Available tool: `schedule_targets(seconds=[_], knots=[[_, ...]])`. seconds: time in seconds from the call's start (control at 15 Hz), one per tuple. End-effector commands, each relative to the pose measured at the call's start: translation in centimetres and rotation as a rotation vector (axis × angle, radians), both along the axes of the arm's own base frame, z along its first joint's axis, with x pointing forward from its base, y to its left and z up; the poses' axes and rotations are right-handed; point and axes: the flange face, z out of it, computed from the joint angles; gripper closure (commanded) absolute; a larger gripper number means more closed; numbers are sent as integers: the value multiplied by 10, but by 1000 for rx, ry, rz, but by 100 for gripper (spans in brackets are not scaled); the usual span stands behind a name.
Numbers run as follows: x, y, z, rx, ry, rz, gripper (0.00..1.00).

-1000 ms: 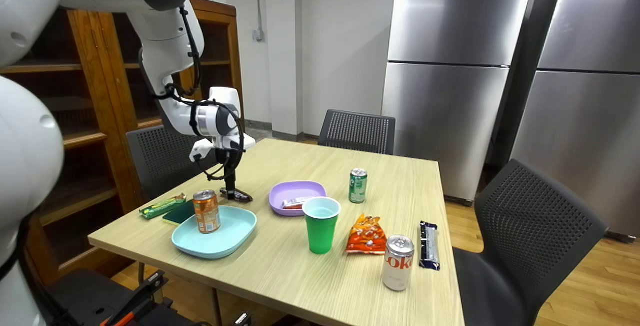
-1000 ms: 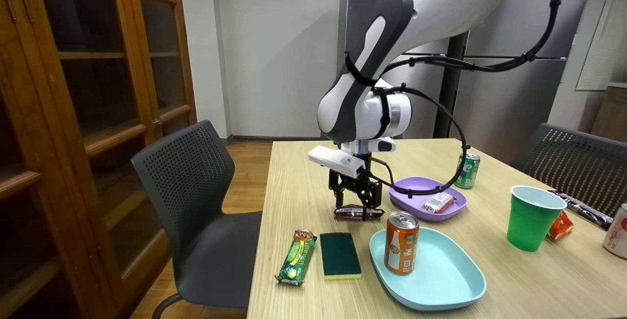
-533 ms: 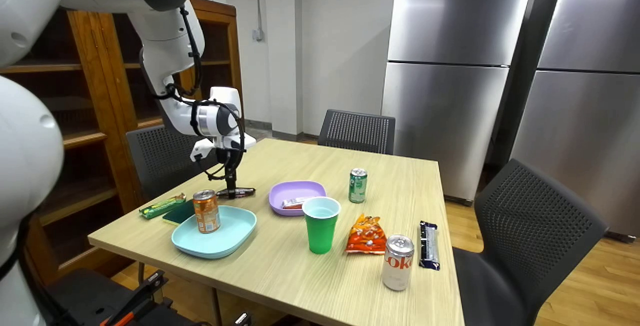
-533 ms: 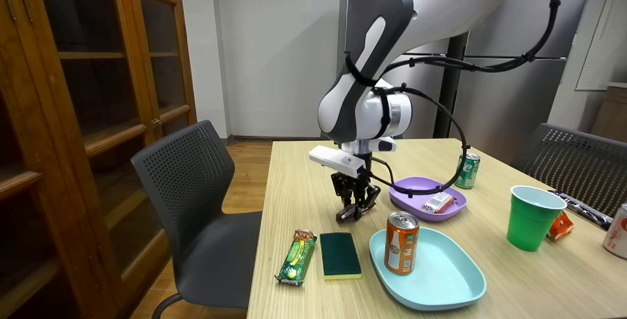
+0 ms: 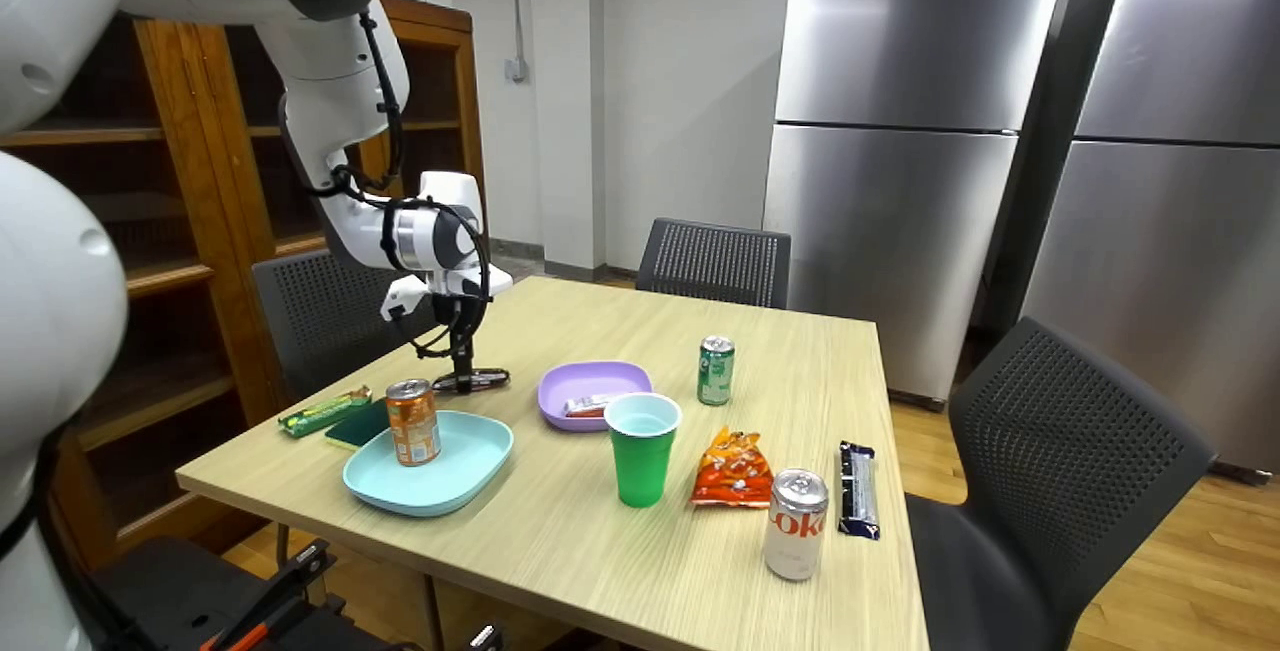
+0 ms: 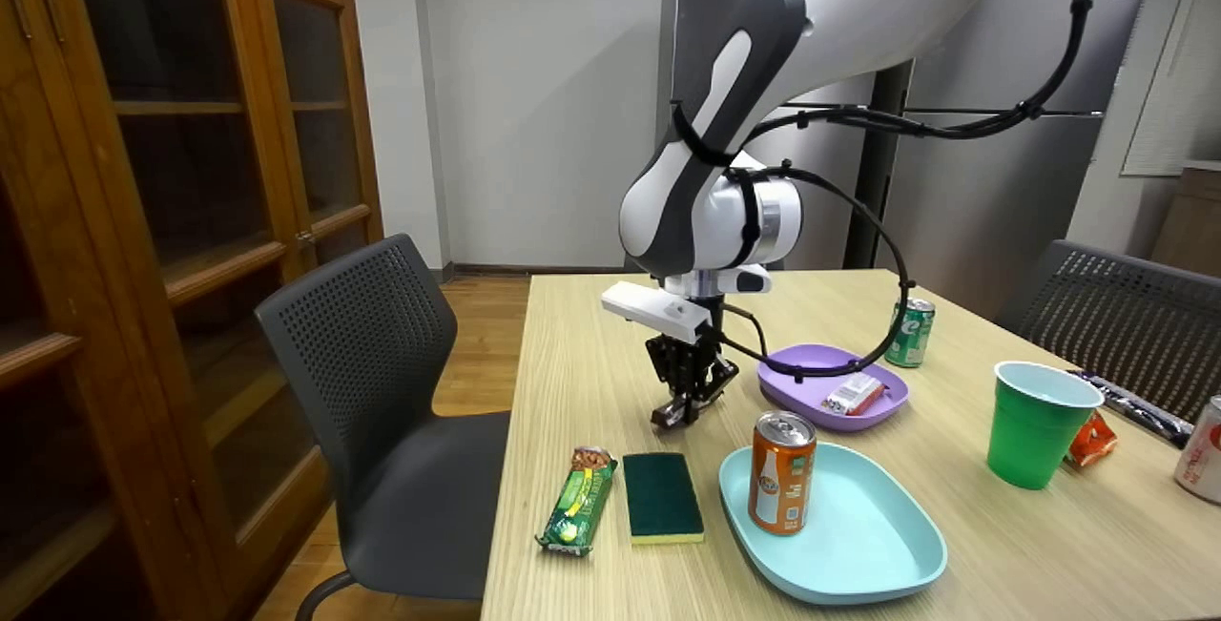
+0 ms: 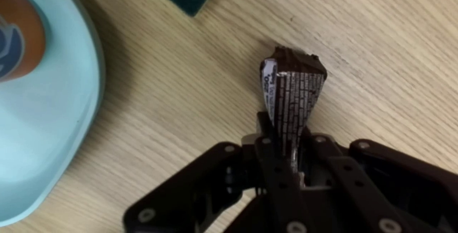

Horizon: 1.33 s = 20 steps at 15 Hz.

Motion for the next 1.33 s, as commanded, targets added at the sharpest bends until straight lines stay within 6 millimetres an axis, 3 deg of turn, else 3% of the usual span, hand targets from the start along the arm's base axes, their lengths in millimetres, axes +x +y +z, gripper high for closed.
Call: schedule_targets(seconds=[0.0, 0.47, 0.87, 1.27], knots=[[2, -1, 27, -7, -3, 9, 96], [11, -21, 66, -4, -4, 5, 96], [22, -71, 86, -36, -19, -51, 96], [32, -131, 79, -67, -14, -122, 96]])
